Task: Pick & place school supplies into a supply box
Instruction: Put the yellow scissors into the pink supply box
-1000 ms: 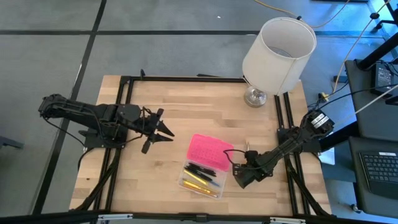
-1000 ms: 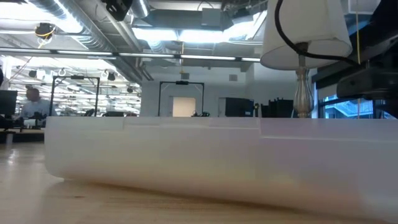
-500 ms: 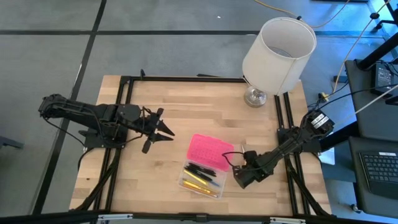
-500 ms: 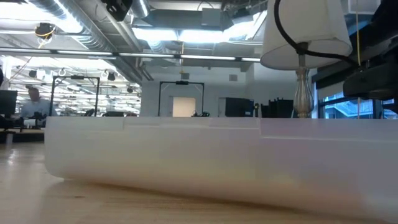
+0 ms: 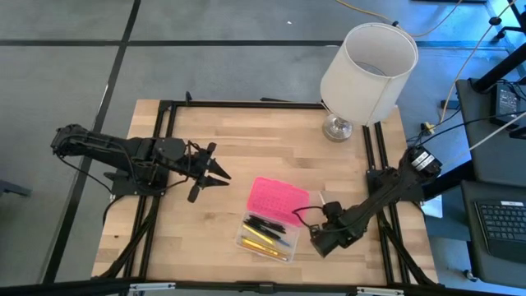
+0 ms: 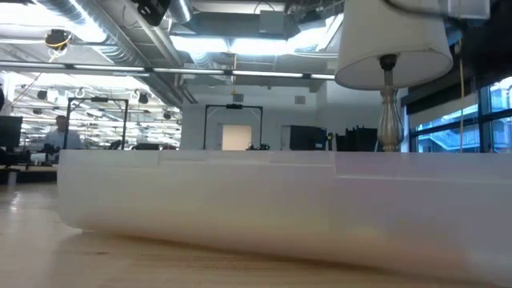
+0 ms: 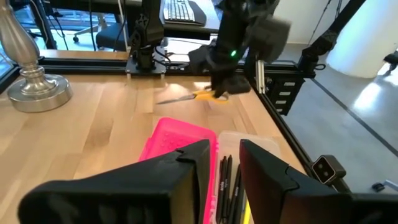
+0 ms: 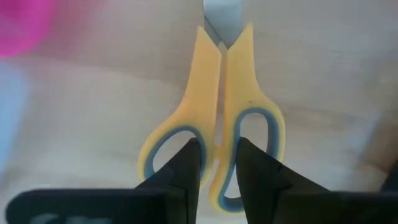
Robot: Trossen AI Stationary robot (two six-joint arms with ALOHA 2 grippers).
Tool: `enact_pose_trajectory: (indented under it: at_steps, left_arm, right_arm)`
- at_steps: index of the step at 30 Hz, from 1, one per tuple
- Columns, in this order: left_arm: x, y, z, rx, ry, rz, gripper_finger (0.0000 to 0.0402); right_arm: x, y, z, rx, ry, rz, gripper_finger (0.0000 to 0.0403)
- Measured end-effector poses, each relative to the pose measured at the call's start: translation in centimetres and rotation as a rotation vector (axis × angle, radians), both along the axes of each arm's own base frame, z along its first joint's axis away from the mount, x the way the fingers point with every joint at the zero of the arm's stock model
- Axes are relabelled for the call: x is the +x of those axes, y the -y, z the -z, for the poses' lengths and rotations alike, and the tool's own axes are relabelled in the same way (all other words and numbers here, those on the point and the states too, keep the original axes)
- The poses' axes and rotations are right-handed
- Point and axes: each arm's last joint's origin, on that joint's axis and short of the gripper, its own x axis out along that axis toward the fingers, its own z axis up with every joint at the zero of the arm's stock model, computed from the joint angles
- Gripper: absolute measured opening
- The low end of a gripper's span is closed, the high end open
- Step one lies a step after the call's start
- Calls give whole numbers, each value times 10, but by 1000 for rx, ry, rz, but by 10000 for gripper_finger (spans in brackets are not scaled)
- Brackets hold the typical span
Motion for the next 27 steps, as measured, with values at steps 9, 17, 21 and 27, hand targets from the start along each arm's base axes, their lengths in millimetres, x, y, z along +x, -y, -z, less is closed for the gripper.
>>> enact_pose_trajectory:
  at_steps: [9, 17, 21, 27]
  left_arm:
    - [0, 0, 0, 38, 8, 11, 77]
    - [-12, -1, -3, 34, -23, 37, 81]
    - [-30, -4, -10, 30, -92, 23, 79]
    - [-52, -7, -15, 17, -91, 3, 79]
  right_arm:
    - [31, -11, -77, -89, 289, -245, 88]
    - [78, 7, -106, -102, 520, -437, 89]
    - [110, 13, -94, -76, 552, -569, 90]
    - [138, 9, -68, -34, 442, -715, 91]
